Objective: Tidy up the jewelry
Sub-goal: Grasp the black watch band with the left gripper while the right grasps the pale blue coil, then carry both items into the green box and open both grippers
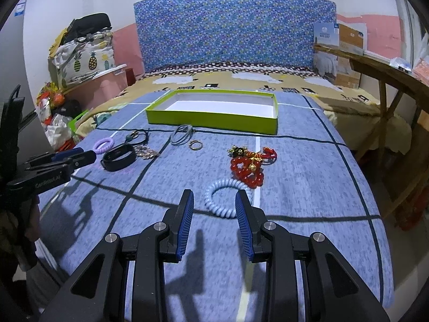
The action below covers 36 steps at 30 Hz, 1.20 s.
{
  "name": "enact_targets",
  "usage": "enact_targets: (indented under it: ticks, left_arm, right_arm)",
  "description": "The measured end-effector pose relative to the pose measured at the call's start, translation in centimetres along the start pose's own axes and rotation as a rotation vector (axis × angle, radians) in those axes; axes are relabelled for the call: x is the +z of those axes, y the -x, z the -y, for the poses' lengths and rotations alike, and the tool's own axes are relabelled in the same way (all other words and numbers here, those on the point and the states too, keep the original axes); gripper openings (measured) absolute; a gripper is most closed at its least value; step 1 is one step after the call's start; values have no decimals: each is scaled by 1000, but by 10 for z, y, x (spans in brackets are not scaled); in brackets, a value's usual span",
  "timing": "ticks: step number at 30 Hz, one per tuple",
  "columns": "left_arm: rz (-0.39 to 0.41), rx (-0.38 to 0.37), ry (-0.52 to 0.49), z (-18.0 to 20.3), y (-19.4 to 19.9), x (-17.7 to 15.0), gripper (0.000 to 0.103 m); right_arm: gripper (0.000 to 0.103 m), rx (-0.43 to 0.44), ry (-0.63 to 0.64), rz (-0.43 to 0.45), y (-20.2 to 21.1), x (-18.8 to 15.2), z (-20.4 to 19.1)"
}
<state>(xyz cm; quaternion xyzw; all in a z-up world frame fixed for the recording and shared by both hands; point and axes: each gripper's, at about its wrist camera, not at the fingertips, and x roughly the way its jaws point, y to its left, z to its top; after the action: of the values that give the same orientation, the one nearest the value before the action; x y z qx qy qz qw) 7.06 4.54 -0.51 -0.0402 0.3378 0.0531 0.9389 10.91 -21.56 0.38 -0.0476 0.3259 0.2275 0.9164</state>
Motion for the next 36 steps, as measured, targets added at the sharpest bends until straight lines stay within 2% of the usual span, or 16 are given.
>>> enact_targets:
  ticks: [8, 10, 16, 18, 21, 23, 27, 36]
  left_arm:
    - [-103, 12, -20, -5, -39, 12, 41]
    - [-133, -17, -1, -7, -44, 13, 41]
    - [-172, -11, -1, -8, -53, 18, 41]
    - [-185, -5, -10, -6, -56, 19, 40]
    - [-200, -5, -28, -3, -60, 21, 33]
    - [-204, 1, -46, 2, -62, 21, 25]
    - [-196, 32, -80, 8, -60, 21, 22]
    - [-169, -8, -49, 3, -39, 13, 14]
  right_arm:
    - [33, 3, -58, -103, -35, 11, 20]
    - [33, 0, -61, -128, -42, 11, 25]
    - [33, 2, -69, -203, -57, 9, 30]
    - [33, -1, -58, -207, -57, 9, 30]
    - [18, -26, -35, -217, -58, 11, 28]
    - [12, -32, -22, -223, -59, 12, 27]
    - [10, -37, -7, -222, -57, 11, 25]
    - [9, 2, -24, -181, -43, 9, 21]
